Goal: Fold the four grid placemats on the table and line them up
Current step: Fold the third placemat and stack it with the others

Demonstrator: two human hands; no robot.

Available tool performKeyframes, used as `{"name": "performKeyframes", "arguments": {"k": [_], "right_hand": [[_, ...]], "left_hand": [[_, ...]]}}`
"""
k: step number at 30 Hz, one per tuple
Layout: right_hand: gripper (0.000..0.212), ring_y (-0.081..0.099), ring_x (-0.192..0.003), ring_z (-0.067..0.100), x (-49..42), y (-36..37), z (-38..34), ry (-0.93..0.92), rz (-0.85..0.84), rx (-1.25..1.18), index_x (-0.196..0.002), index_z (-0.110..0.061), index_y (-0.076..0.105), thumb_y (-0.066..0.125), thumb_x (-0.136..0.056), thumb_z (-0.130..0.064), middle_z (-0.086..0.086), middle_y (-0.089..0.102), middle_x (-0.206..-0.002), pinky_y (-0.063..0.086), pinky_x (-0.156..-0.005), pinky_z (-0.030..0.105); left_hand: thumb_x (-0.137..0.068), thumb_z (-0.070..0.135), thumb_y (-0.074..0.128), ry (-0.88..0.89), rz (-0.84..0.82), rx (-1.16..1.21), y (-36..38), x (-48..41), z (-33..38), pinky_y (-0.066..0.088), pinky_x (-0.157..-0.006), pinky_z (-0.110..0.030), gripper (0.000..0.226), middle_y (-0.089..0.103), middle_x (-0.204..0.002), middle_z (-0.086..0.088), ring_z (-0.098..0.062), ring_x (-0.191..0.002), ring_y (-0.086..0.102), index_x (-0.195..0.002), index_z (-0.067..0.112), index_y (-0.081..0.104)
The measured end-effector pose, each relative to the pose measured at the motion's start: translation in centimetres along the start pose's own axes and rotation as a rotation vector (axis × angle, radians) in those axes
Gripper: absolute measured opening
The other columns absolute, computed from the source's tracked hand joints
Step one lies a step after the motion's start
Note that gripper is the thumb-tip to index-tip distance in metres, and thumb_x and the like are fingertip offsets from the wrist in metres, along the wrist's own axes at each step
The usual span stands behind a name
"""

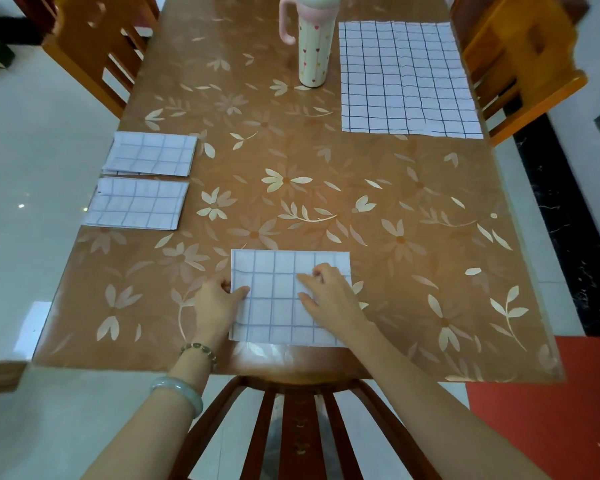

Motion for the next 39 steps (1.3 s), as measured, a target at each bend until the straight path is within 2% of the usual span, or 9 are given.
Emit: {"name": "performKeyframes", "arguments": {"k": [3, 7, 12, 18, 23, 31, 35, 37, 39], "right_hand": [[0.037, 0.052, -0.088, 0.024, -0.9, 0.6, -0.8, -0.045, -0.112, 0.001, -0.129, -0.014, 0.057, 0.055, -0.093, -0.019, 0.011, 0.049, -0.102, 0.041, -0.064, 0.026], [0.044, 0.049, -0.092, 0.021, -1.0, 0.9, -0.5, 0.002, -0.164, -0.022, -0.137, -0.017, 0.049, 0.055, -0.094, -0.025, 0.008, 0.045, -0.104, 0.044, -0.070, 0.027], [0.080, 0.043, -0.102, 0.018, -1.1, 0.6, -0.4, 0.099, -0.302, -0.019, -0.148, -0.023, 0.028, 0.065, -0.081, -0.047, 0.003, 0.038, -0.113, 0.044, -0.081, 0.029], [0.115, 0.041, -0.109, 0.024, -2.0, 0.5, -0.6, 0.145, -0.436, 0.053, -0.151, -0.028, 0.006, 0.076, -0.064, -0.056, 0.007, 0.035, -0.121, 0.044, -0.083, 0.034], [0.130, 0.039, -0.120, 0.031, -3.5, 0.0, -0.7, 0.187, -0.548, 0.044, -0.150, -0.029, -0.009, 0.082, -0.060, -0.053, 0.014, 0.029, -0.137, 0.043, -0.085, 0.041], [0.135, 0.040, -0.117, 0.034, -3.8, 0.3, -1.1, 0.193, -0.544, 0.109, -0.149, -0.029, -0.014, 0.085, -0.059, -0.048, 0.014, 0.031, -0.133, 0.044, -0.085, 0.042], [0.137, 0.039, -0.117, 0.032, -4.0, 0.4, -0.8, 0.221, -0.556, 0.073, -0.148, -0.033, -0.015, 0.085, -0.057, -0.049, 0.013, 0.030, -0.130, 0.044, -0.087, 0.043], [0.131, 0.041, -0.112, 0.026, -3.8, 0.0, -0.2, 0.254, -0.539, -0.099, -0.150, -0.033, -0.008, 0.086, -0.059, -0.044, 0.010, 0.035, -0.124, 0.045, -0.087, 0.039], [0.108, 0.049, -0.095, 0.017, -3.0, -0.8, 1.0, 0.354, -0.407, -0.442, -0.151, -0.027, 0.011, 0.082, -0.070, -0.030, 0.005, 0.044, -0.112, 0.043, -0.078, 0.027]], "left_hand": [[-0.080, 0.023, 0.073, 0.004, -0.012, 0.011, 0.0, -0.1, -0.1, 0.045, -0.056, -0.031, 0.020, 0.063, -0.070, -0.002, -0.022, -0.069, 0.062, -0.075, 0.008, 0.061], [-0.081, 0.024, 0.073, 0.024, -0.023, 0.008, -0.3, -0.1, -0.1, 0.041, -0.053, -0.028, 0.022, 0.062, -0.068, -0.001, -0.021, -0.066, 0.060, -0.072, 0.010, 0.058], [-0.083, 0.028, 0.072, 0.055, -0.114, 0.015, -1.3, 0.8, 0.5, 0.038, -0.053, -0.017, 0.020, 0.059, -0.076, 0.010, -0.007, -0.069, 0.058, -0.087, 0.016, 0.057], [-0.075, 0.011, 0.079, 0.072, -0.395, 0.040, -2.9, 1.6, -0.8, 0.045, -0.057, -0.012, 0.067, 0.057, -0.106, 0.013, 0.001, -0.085, 0.056, -0.131, 0.019, 0.042], [-0.076, -0.003, 0.075, 0.137, -0.461, 0.131, -3.5, 2.6, -0.2, 0.050, -0.059, -0.013, 0.080, 0.053, -0.107, 0.021, 0.001, -0.091, 0.056, -0.141, 0.022, 0.035], [-0.079, 0.003, 0.073, 0.265, -0.543, 0.089, -3.0, 4.6, 3.3, 0.056, -0.074, -0.027, 0.083, 0.053, -0.107, -0.002, -0.014, -0.093, 0.059, -0.137, 0.043, 0.028], [-0.079, 0.003, 0.072, 0.302, -0.565, 0.119, -1.4, 5.8, 5.0, 0.055, -0.068, -0.026, 0.082, 0.054, -0.102, -0.002, -0.016, -0.081, 0.059, -0.144, 0.032, 0.031], [-0.080, 0.002, 0.070, 0.326, -0.564, 0.111, -0.4, 6.3, 5.8, 0.052, -0.063, -0.022, 0.084, 0.052, -0.099, 0.003, -0.011, -0.076, 0.056, -0.146, 0.031, 0.028], [-0.081, 0.003, 0.069, 0.329, -0.542, 0.093, 0.9, 6.6, 6.3, 0.051, -0.062, -0.022, 0.085, 0.049, -0.096, 0.009, -0.007, -0.073, 0.054, -0.147, 0.034, 0.024]]}}
Point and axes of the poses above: each hand's wrist, its own x-axis away from the middle knuckle, its own y-axis out of the palm, z = x × y, the point moved 2 cm from there along -x, towards the middle knuckle
